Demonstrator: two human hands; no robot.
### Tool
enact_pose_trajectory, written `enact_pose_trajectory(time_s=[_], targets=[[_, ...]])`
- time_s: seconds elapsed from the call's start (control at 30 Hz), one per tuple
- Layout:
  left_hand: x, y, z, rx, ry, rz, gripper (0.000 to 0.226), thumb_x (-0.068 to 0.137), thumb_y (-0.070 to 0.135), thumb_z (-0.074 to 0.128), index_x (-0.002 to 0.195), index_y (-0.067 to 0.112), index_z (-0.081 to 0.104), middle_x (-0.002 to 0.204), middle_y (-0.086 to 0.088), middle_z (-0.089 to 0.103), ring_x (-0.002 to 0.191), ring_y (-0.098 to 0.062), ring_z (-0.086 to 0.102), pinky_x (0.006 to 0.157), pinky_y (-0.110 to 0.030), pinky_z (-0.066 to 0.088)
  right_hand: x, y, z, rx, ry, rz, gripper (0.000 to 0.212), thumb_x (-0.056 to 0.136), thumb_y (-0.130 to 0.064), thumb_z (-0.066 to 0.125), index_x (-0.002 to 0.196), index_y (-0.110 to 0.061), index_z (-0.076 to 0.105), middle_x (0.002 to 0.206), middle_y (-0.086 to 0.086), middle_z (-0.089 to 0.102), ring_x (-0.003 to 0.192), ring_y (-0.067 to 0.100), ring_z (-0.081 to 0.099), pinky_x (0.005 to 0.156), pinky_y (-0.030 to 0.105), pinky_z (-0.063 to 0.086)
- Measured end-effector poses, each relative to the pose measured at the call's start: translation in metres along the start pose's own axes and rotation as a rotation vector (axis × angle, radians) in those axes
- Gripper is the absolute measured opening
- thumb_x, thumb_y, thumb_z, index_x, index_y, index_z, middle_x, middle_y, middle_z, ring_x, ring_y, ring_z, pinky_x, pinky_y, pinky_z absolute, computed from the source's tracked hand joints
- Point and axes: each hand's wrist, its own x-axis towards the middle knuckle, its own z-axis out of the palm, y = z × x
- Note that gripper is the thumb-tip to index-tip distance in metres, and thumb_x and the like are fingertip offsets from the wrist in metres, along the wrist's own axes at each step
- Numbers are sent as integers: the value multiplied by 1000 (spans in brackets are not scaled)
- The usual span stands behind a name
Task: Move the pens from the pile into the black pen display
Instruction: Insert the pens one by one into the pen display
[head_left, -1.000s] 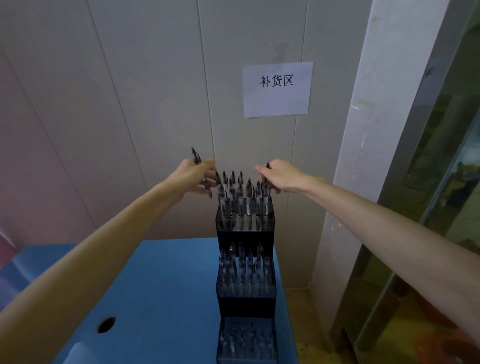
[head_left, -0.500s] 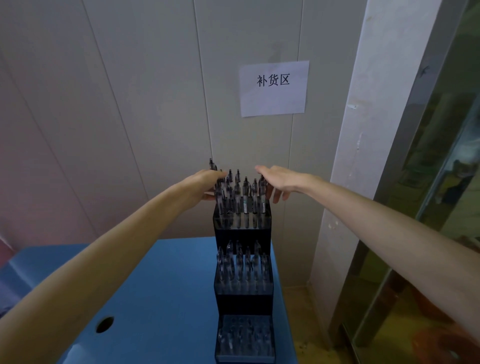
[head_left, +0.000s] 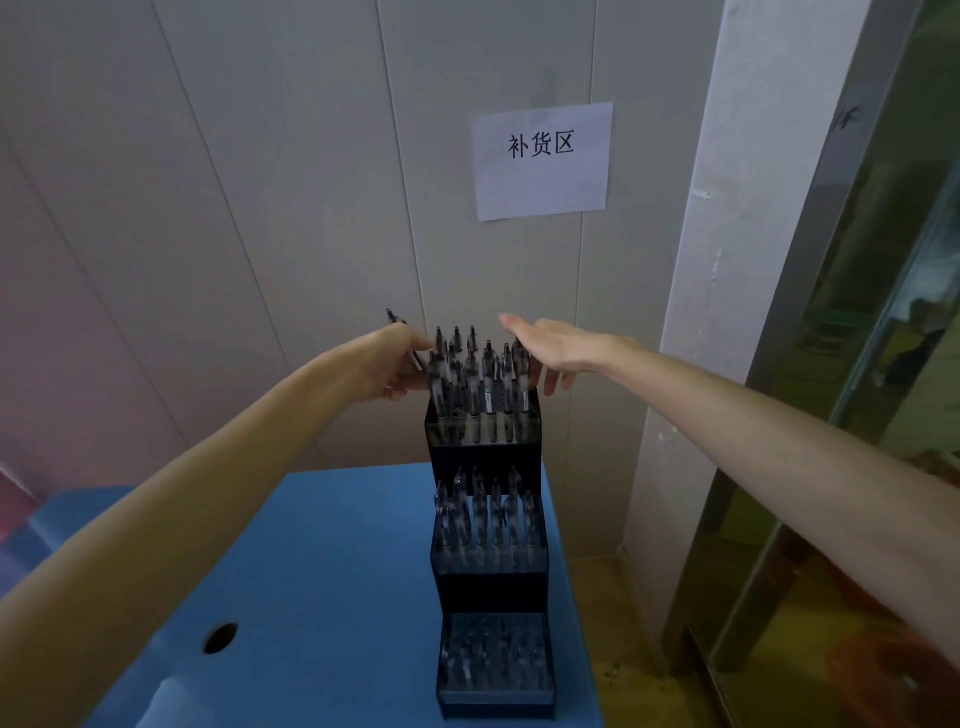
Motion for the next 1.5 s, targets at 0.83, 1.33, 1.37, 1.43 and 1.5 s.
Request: enact_pose_trajectory(time_s=[0.83,1.33,1.37,1.43,1.5], targets=[[6,2,19,103,-89,-11,62,88,77,40,85,17,52,71,-2,60,68,-19,51,73,-36,35,-9,-15,-3,25,249,-112,108,96,-75,2,130,9,61,88,25,70,102,35,68,68,29,34],[18,5,38,-12,-1,65,59,100,66,36,106,14,64,101,-7,68,94,-24,63,88,-38,47,-22,-18,18,117,118,-218,85,98,-74,11,161,-18,24,166,4,28,152,21,25,124,46,16],[19,4,39,-20,-1,73,59,99,67,38,109,15,63,103,-6,68,96,-23,63,90,-38,47,-23,-18,18,122,128,-213,83,99,-72,11,161,-18,24,165,5,29,152,22,26,124,47,16],[22,0,36,-54,34,69,60,96,69,42,109,13,60,101,-6,64,91,-22,59,92,-39,43,-25,-19,17,112,141,-207,83,99,-71,9,161,-18,24,165,6,29,152,23,27,124,48,16],[26,-4,30,-64,74,41,69,91,70,47,124,10,60,124,-11,64,109,-27,60,98,-42,42,-28,-21,17,90,152,-203,84,99,-71,9,161,-16,24,166,5,26,152,23,25,123,46,15]])
